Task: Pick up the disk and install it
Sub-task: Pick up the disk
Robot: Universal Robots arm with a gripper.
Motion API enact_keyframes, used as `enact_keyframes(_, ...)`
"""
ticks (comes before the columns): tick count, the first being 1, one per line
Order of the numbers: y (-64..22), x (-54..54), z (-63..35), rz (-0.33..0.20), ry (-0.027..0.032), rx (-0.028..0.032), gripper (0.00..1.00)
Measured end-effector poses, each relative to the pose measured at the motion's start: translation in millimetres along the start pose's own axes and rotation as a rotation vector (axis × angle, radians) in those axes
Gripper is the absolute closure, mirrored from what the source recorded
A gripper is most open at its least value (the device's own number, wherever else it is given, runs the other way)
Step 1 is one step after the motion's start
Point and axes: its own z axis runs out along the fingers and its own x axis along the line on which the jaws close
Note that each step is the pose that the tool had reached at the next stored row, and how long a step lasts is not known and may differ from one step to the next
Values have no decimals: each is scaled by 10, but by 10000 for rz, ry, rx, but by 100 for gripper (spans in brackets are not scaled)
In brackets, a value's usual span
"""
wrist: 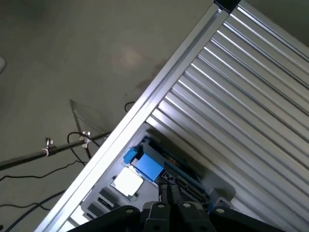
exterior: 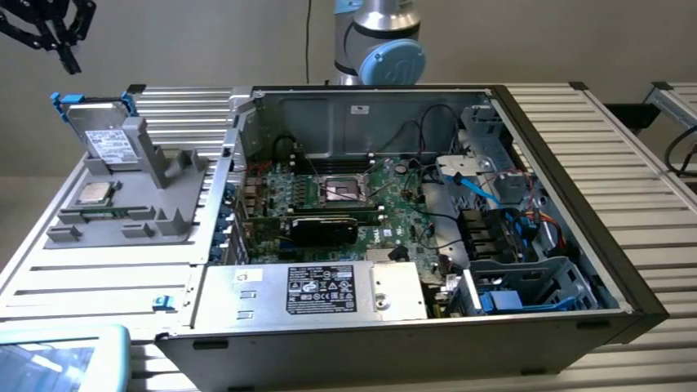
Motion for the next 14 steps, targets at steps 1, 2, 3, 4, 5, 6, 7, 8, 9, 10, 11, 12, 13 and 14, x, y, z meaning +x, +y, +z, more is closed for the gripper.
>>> enact_keyframes(1, 0, 0, 1, -180, 2, 5, 89)
enact_keyframes(2, 0, 0, 1, -364, 4, 10, 89)
enact_keyframes(3, 0, 0, 2, -545, 5, 15, 89)
enact_keyframes(4, 0, 0, 3, -735, 7, 20, 89)
enact_keyframes(5, 0, 0, 4, -910, 7, 25, 89)
enact_keyframes(6, 0, 0, 5, -1089, 9, 29, 89)
enact_keyframes(7, 0, 0, 6, -1270, 9, 34, 89)
enact_keyframes(8, 0, 0, 7, -1466, 11, 39, 89)
enact_keyframes(9, 0, 0, 8, -1645, 12, 42, 89)
enact_keyframes(10, 0, 0, 8, -1826, 13, 47, 89)
enact_keyframes(11, 0, 0, 9, -2004, 14, 50, 89)
enact_keyframes(12, 0, 0, 10, -2185, 13, 53, 89)
enact_keyframes(13, -1, 0, 11, -2376, 13, 57, 89)
enact_keyframes(14, 0, 0, 12, -2555, 12, 60, 89)
